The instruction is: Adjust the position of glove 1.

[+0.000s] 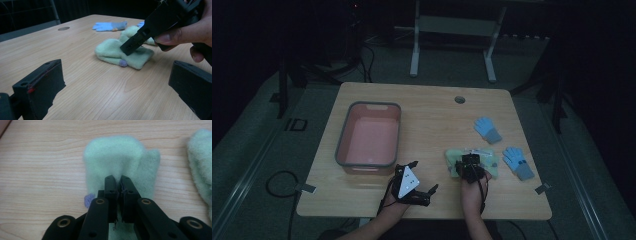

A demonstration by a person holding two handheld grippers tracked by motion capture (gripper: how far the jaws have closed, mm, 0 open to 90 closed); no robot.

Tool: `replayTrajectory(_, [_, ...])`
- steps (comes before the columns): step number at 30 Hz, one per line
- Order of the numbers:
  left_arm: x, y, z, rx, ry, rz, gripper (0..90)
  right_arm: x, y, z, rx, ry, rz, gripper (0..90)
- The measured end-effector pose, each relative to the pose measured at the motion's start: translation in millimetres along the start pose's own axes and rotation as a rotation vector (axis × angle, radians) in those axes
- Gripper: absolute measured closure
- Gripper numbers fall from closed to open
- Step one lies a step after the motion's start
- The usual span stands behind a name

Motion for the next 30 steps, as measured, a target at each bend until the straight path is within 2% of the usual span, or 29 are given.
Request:
replayTrajectory(4, [0.1,-0.5,-0.1,0.002,0.001,-0.003,0.2,0.6,-0.5,-1.8,0.022,0.005,0.001,76.2])
replayTrajectory(6, [0.1,-0.8,-0.2,0.004,0.001,-0.004,0.2,2.7,-3.2,-3.5,0.033,0.005,-0.045,67.9])
replayTrajectory(9, [0.1,-0.3,-0.4,0.002,0.003,-0.001,0.2,11.6,-1.1,-11.8,0.064,0.017,-0.074,63.6])
replayTrajectory(11, [0.0,0.0,-0.2,-0.001,0.002,0.000,0.2,20.8,4.1,-21.2,0.058,0.040,-0.120,63.0])
replayTrajectory(12, [0.1,0.0,-0.2,-0.001,0.002,-0.001,0.2,25.4,6.6,-25.9,0.070,0.048,-0.144,63.0])
replayTrajectory(14, [0.1,-0.2,-0.1,-0.007,0.001,-0.003,0.2,34.6,14.3,-34.6,0.082,0.074,-0.177,60.4])
replayTrajectory(16, [0.0,-0.6,0.0,-0.007,-0.001,-0.007,0.2,41.5,23.4,-41.5,0.070,0.082,-0.203,60.9])
replayTrajectory(19, [0.1,-1.1,-0.4,-0.003,0.002,-0.008,0.2,49.7,35.4,-46.2,0.081,0.073,-0.210,61.3])
replayTrajectory(22, [0.1,-0.5,-0.6,-0.003,0.004,-0.004,0.2,56.4,47.0,-47.4,0.069,0.054,-0.253,61.1])
replayTrajectory(27, [0.0,0.9,-0.7,-0.004,0.006,0.009,0.2,52.5,71.0,-46.2,0.074,0.013,-0.303,60.9])
replayTrajectory(29, [-0.1,1.4,-0.6,-0.005,0.004,0.015,0.2,48.1,79.1,-46.4,0.103,-0.002,-0.315,60.9])
replayTrajectory(30, [-0.1,1.4,-0.6,-0.005,0.004,0.015,0.2,48.1,79.1,-46.4,0.103,-0.002,-0.315,60.9])
Point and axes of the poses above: each handheld gripper's, and its own axes: z roughly forward along the jaws, x roughly out of its top, y roughly to its right, the point moved 8 cm from there along z, roughly forward along the jaws, and after that the axes turned 9 degrees about -z, right-handed, at the moved point
